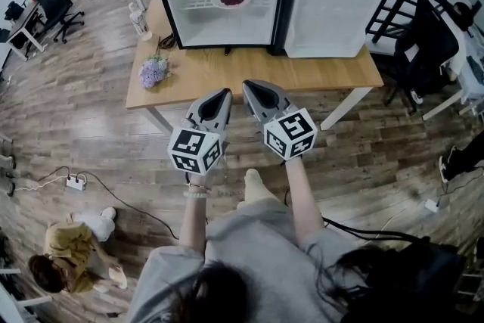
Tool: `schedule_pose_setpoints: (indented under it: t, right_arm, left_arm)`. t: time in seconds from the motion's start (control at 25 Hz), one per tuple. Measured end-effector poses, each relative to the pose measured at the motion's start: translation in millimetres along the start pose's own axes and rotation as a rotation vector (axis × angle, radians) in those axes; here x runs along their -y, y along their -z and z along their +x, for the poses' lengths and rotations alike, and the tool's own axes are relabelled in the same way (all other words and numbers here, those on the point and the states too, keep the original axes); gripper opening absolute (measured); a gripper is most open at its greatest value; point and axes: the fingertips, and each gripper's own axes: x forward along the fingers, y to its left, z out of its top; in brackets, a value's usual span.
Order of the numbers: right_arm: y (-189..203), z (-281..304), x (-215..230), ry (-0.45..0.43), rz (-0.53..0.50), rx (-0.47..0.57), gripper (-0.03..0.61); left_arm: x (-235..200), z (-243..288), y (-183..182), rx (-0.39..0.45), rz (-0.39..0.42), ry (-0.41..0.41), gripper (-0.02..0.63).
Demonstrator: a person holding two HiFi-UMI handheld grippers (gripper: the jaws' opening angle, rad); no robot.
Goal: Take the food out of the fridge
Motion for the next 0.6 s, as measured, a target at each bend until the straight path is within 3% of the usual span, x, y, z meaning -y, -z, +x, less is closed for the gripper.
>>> schedule_pose_setpoints:
  t: [0.6]
  right_arm:
    - [-22.7, 93.0, 86.9, -0.042, -0.04, 0.015, 0.009]
  left_arm:
    - [-78.2, 96.6, -29.1, 0.054, 0.008, -0.04, 0.008]
